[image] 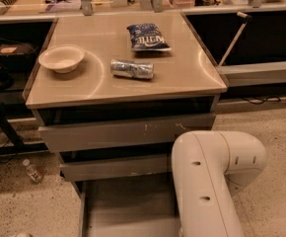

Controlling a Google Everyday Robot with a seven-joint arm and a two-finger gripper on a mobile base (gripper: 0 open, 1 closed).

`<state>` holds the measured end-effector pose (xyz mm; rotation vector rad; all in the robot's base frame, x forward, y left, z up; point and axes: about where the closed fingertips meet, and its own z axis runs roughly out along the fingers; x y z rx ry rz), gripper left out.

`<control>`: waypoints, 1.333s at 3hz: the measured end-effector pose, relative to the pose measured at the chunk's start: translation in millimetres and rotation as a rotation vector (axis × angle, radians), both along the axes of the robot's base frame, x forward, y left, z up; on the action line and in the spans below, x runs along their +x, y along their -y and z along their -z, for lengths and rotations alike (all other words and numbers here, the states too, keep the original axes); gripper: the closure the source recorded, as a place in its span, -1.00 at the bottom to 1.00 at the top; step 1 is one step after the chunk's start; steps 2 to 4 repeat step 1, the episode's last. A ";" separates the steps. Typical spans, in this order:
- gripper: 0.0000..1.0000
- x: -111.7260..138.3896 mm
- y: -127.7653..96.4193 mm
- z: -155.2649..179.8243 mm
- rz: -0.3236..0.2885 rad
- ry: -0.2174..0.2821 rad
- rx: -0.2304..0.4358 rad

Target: Open bottom drawer

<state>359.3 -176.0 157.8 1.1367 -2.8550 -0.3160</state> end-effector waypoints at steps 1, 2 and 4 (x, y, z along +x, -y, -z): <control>0.62 0.0 0.0 0.0 0.000 0.000 0.000; 0.62 0.0 0.0 0.0 0.000 0.000 0.000; 0.62 0.0 0.0 0.0 0.000 0.000 0.000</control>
Offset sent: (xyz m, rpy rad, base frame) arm 0.0000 0.0000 0.0000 0.0000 0.0000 0.0000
